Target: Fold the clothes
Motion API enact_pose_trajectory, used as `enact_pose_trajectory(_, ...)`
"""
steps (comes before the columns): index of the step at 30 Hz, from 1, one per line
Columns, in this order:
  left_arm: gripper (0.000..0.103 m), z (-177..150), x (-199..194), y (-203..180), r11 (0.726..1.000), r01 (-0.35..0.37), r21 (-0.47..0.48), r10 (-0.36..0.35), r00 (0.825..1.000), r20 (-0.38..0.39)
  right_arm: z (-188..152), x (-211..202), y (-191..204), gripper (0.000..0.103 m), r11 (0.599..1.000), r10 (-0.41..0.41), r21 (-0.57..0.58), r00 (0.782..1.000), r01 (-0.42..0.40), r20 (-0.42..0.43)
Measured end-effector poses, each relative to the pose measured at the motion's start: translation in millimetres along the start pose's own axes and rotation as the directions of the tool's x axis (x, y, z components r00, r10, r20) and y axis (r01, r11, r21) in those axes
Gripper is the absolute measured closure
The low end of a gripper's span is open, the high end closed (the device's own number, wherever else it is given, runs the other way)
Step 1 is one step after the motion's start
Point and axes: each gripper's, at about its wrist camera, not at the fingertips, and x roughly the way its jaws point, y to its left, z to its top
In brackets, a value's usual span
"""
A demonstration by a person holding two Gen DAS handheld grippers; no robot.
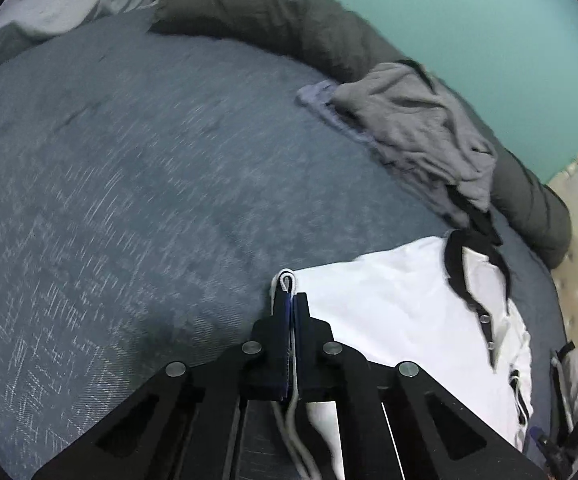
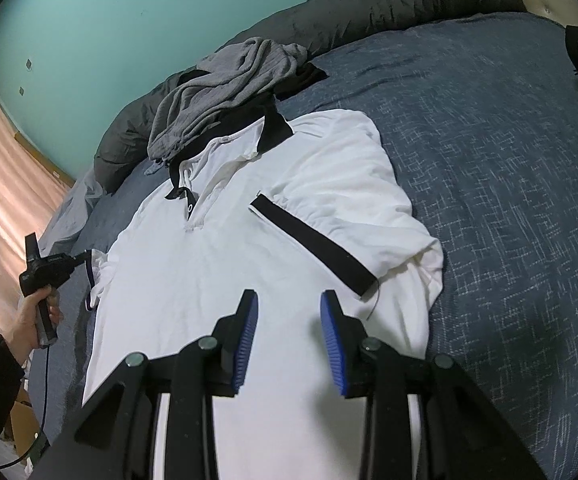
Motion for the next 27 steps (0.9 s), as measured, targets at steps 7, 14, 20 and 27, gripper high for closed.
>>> enact_pose_trajectory(7, 0.101, 5, -23, -70, 0.991, 0.067, 0.116, -0.068, 0.998, -0.002, 3, -6, -3, 0.071, 1.0, 0.015, 0.016, 1.0, -0.015, 0.017)
enact_pose_trajectory(14, 0.101, -23, -11, -155, 0.957, 0.131, 0.258, -0.116, 0.99, -0.075, 8, -16, -7, 0.071, 0.999, 0.03, 0.035, 0.999, -0.031, 0.042)
enact_pose_trajectory(20, 0.101, -66, 20, -199, 0.931, 0.143, 0.337, -0.081, 0.978, -0.191, 10, -17, -8, 0.071, 0.998, 0.041, 0.046, 0.998, -0.043, 0.044)
enact_pose_trajectory(27, 0.074, -74, -7, -197, 0.932, 0.168, 0.321, -0.113, 0.977, -0.182, 11, -20, -9, 0.071, 0.997, 0.055, 0.054, 0.997, -0.058, 0.051)
